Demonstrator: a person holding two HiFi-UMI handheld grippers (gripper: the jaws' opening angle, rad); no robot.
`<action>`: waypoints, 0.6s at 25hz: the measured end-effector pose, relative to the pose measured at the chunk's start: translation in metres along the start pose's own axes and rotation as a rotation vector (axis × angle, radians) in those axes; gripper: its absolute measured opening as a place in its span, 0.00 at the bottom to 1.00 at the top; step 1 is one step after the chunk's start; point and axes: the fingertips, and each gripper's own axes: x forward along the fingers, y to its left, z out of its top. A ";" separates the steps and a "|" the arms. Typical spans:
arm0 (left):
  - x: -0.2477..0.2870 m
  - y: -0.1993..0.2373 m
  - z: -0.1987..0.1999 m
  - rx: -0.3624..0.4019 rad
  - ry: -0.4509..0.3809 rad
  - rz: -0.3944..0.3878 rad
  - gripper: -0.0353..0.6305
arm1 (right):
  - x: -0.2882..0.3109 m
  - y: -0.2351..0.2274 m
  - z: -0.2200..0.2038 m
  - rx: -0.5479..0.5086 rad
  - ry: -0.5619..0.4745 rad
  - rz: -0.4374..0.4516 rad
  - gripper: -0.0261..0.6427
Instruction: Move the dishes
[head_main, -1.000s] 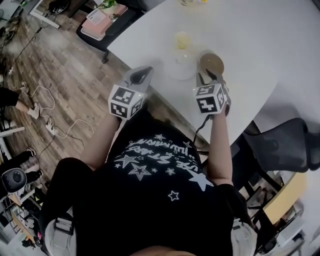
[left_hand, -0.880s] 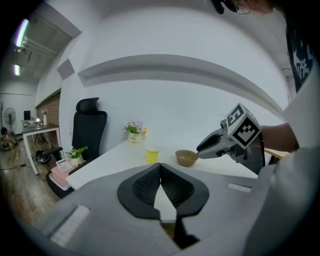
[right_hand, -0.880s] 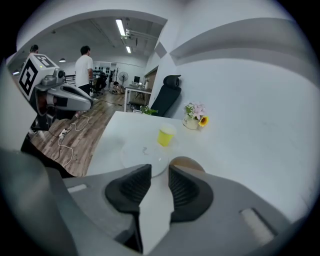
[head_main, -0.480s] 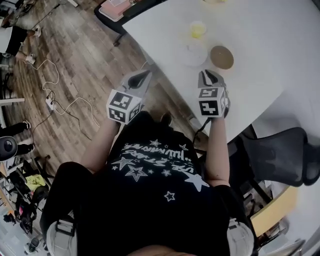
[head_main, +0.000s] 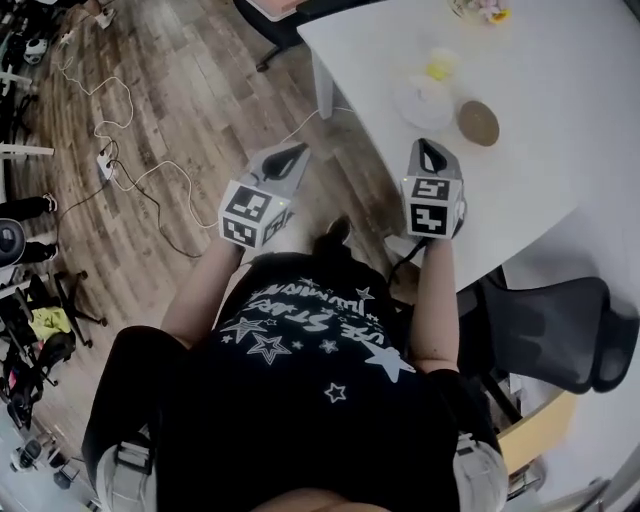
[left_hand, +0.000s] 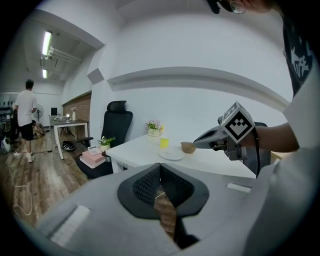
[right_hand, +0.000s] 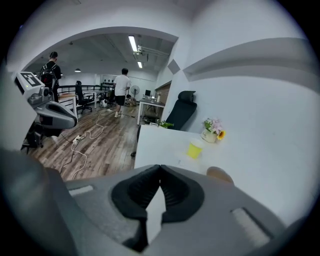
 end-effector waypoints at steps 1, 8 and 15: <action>-0.012 0.002 -0.001 0.000 -0.001 0.008 0.07 | -0.004 0.010 0.002 -0.011 0.004 0.009 0.05; -0.073 0.025 -0.037 -0.038 0.003 0.098 0.07 | -0.007 0.079 0.005 -0.047 -0.011 0.085 0.05; -0.148 0.014 -0.060 -0.078 -0.006 0.165 0.07 | -0.058 0.133 0.007 -0.081 -0.057 0.121 0.05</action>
